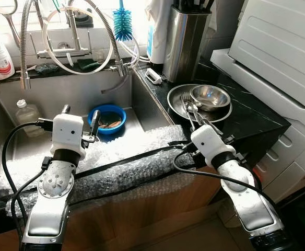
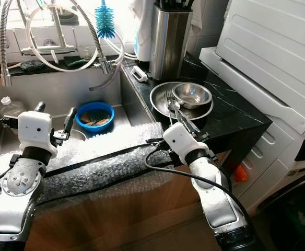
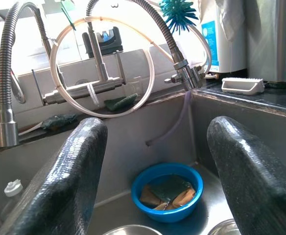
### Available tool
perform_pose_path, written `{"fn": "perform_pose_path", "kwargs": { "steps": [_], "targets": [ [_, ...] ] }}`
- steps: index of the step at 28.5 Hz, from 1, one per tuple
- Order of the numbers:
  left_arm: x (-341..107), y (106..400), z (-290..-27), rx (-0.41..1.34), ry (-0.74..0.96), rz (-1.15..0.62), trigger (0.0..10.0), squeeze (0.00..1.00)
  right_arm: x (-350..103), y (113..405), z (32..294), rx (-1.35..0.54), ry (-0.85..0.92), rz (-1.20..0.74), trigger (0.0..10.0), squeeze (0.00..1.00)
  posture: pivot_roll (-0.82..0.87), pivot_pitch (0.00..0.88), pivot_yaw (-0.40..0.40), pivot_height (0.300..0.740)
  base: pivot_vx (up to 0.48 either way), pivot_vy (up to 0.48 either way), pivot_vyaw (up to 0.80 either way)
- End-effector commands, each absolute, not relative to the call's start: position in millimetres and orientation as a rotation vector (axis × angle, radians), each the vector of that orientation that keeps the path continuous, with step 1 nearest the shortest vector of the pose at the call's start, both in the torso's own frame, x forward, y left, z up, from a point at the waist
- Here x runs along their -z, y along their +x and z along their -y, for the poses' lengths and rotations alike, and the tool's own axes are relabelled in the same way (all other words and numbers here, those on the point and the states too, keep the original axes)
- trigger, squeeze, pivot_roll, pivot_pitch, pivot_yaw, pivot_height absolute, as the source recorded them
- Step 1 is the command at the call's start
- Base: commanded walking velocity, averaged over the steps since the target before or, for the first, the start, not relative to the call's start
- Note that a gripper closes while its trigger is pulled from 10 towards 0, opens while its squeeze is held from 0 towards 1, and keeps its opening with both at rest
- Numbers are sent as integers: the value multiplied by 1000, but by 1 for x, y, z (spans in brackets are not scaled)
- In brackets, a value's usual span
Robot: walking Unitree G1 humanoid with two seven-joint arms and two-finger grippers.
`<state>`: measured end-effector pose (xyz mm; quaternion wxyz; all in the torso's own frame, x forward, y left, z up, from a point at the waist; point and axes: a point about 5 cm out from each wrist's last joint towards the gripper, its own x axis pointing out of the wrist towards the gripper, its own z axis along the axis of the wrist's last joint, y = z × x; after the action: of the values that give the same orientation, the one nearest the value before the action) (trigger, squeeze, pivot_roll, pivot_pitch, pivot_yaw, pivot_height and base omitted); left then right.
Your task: Kitchen organization
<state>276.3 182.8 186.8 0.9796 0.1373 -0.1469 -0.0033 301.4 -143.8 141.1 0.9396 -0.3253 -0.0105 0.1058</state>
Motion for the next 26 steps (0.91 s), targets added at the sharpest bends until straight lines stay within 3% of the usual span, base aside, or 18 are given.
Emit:
{"fn": "perform_pose_path", "kwargs": {
  "steps": [1,22,23,24,25,26],
  "targets": [
    [-189,279,-180,9,285,311,10000,0,-144,304,142,-228,-665,33,10000,0,-32,0,-87,727,0,0,0],
    [-189,279,-178,10,279,314,10000,0,-149,304,139,-271,-678,95,10000,0,-33,0,-86,727,0,0,0],
    [-189,279,-178,10,278,314,10000,0,-151,304,139,-275,-675,110,8157,0,-33,0,-86,727,0,0,0],
    [-189,279,-178,10,278,314,10000,0,-151,304,139,-275,-675,110,8157,0,-33,0,-86,727,0,0,0],
    [-189,279,-178,10,278,315,10000,0,-152,304,138,-279,-670,124,3725,0,-33,0,-86,727,0,0,0],
    [-189,279,-178,10,278,315,10000,0,-152,304,138,-279,-670,124,3725,0,-33,0,-86,727,0,0,0]
  ]
}}
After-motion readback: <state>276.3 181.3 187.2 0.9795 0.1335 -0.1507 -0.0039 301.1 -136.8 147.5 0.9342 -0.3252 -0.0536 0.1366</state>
